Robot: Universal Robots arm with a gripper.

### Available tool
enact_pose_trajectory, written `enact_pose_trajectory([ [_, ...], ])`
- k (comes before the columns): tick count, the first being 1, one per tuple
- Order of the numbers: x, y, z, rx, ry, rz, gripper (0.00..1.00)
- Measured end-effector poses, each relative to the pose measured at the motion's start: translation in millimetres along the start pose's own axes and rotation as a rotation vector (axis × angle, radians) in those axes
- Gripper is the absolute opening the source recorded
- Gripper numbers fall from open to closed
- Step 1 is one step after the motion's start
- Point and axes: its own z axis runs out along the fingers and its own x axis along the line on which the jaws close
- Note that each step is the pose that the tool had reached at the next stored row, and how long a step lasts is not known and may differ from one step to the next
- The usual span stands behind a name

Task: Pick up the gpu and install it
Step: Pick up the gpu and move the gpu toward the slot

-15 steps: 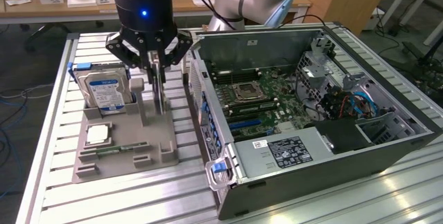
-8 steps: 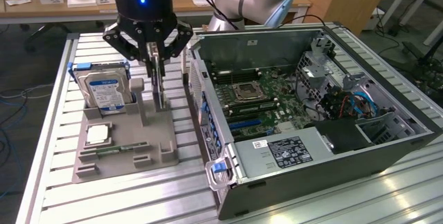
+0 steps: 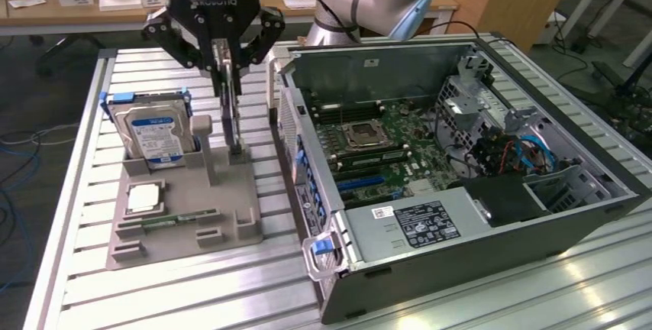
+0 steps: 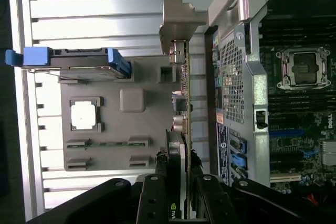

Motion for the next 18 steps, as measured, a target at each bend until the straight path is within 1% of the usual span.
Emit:
enact_pose_trajectory([
  [5, -0.3, 0.6, -12.2, 0.0001, 0.0000, 0.000, 0.27],
  [10, -0.5, 1.1, -20.9, 0.0000, 0.0000, 0.000, 0.27],
  [13, -0.6, 1.3, -24.7, 0.0001, 0.0000, 0.000, 0.27],
  [18, -0.7, 1.4, -27.7, -0.0001, -0.0001, 0.000, 0.27],
])
